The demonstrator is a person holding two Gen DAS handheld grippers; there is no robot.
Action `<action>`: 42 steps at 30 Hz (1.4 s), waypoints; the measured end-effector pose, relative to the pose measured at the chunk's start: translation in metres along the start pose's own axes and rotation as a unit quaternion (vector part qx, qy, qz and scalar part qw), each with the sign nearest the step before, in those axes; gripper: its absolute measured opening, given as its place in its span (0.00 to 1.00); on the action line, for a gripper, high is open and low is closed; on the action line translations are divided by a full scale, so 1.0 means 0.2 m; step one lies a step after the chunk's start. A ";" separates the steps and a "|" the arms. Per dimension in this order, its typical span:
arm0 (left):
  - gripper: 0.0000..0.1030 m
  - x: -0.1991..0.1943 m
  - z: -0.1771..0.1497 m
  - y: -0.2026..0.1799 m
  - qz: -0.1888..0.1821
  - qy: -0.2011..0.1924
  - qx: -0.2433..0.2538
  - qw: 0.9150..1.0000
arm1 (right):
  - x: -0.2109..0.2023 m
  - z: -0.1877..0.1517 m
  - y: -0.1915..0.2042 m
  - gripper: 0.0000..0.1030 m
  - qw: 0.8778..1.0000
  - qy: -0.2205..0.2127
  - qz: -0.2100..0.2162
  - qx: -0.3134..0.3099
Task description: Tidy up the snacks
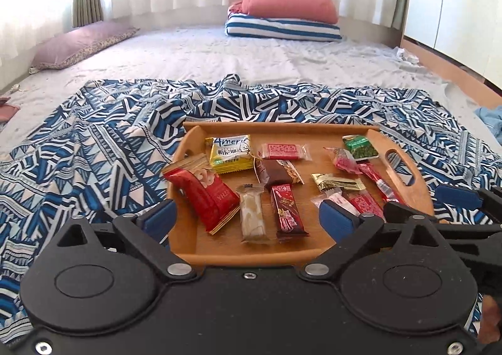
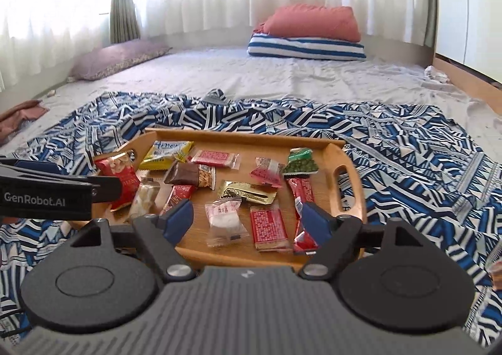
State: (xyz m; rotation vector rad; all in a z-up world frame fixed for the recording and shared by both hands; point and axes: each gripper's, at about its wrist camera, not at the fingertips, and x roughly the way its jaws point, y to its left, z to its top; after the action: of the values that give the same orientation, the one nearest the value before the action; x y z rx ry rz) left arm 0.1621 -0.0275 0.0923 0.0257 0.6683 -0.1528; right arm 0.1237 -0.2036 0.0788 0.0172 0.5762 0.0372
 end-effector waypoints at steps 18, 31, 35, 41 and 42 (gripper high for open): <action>0.97 -0.41 -0.37 0.05 -0.016 0.006 -0.007 1.000 | -0.44 -0.28 0.07 0.88 0.999 -0.037 -0.001 0.004; 0.97 -0.27 -0.66 0.05 0.014 0.048 -0.010 0.999 | -0.35 -0.54 0.09 0.89 1.000 -0.004 -0.028 0.002; 0.97 -0.22 -0.69 0.05 0.021 0.052 -0.012 0.998 | -0.31 -0.59 0.09 0.89 0.999 0.004 -0.036 -0.003; 0.98 -0.16 -0.73 0.05 0.027 0.062 -0.013 0.998 | -0.24 -0.66 0.09 0.89 0.999 0.027 -0.039 0.000; 0.98 -0.15 -0.73 0.05 0.029 0.060 -0.010 0.998 | -0.23 -0.66 0.09 0.89 0.999 0.030 -0.039 0.000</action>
State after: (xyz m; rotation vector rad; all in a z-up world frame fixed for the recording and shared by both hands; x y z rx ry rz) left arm 0.0499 -0.0028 -0.0041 0.0346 0.7880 -0.0882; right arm 0.0124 -0.1875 -0.0073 -0.0062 0.6363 -0.0394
